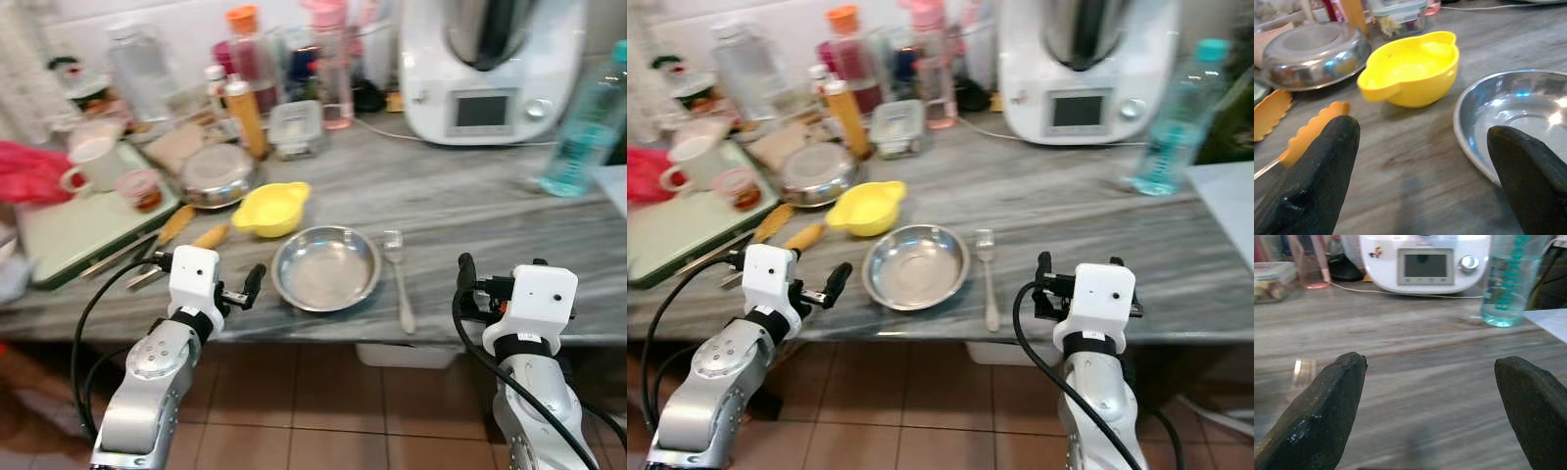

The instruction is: Setting the table

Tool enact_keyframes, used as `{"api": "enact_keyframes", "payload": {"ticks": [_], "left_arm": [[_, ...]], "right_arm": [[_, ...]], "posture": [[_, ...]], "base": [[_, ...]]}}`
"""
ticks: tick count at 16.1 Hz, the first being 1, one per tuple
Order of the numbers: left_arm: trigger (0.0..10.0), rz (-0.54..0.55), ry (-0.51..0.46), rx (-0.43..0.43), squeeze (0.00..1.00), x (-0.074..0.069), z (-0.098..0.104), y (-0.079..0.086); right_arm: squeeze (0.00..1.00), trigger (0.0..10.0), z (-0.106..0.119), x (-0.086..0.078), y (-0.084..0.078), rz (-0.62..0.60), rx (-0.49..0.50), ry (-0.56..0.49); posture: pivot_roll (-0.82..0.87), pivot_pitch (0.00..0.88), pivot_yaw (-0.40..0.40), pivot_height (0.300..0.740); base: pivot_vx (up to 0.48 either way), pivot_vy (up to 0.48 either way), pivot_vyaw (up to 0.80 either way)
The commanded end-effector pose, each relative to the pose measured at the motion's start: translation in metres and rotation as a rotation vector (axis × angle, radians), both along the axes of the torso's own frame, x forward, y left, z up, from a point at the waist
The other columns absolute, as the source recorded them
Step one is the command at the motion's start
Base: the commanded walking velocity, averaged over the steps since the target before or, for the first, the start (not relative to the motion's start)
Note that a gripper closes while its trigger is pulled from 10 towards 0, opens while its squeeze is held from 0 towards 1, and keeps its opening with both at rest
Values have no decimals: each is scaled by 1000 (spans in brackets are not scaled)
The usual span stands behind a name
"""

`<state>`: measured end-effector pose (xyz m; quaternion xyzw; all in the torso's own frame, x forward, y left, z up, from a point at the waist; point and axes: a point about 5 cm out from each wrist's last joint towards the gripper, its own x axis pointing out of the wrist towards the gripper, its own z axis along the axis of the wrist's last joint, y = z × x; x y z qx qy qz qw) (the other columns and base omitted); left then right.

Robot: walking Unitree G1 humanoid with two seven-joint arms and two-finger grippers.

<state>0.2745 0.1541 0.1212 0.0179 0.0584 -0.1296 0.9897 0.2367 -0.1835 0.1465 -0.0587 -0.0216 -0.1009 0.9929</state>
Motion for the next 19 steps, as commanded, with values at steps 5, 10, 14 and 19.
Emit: {"api": "enact_keyframes", "payload": {"ticks": [5,10,14,19], "left_arm": [[10000,35,-10,24,0,2,1,6],[10000,48,-3,45,0,3,-1,5],[10000,55,2,48,0,2,-3,4],[10000,64,8,54,0,2,-4,5]], "right_arm": [[0,10000,5,1,6,33,-1,-12],[0,10000,5,2,6,43,-6,-7],[0,10000,5,3,6,47,-8,-4],[0,10000,6,4,6,49,-4,-2]], "posture": [[-137,18,144,740],[-139,18,137,740],[-141,21,132,740],[-136,25,130,740]], "base": [[0,0,-480],[0,0,0],[0,0,0],[-58,0,0]]}}
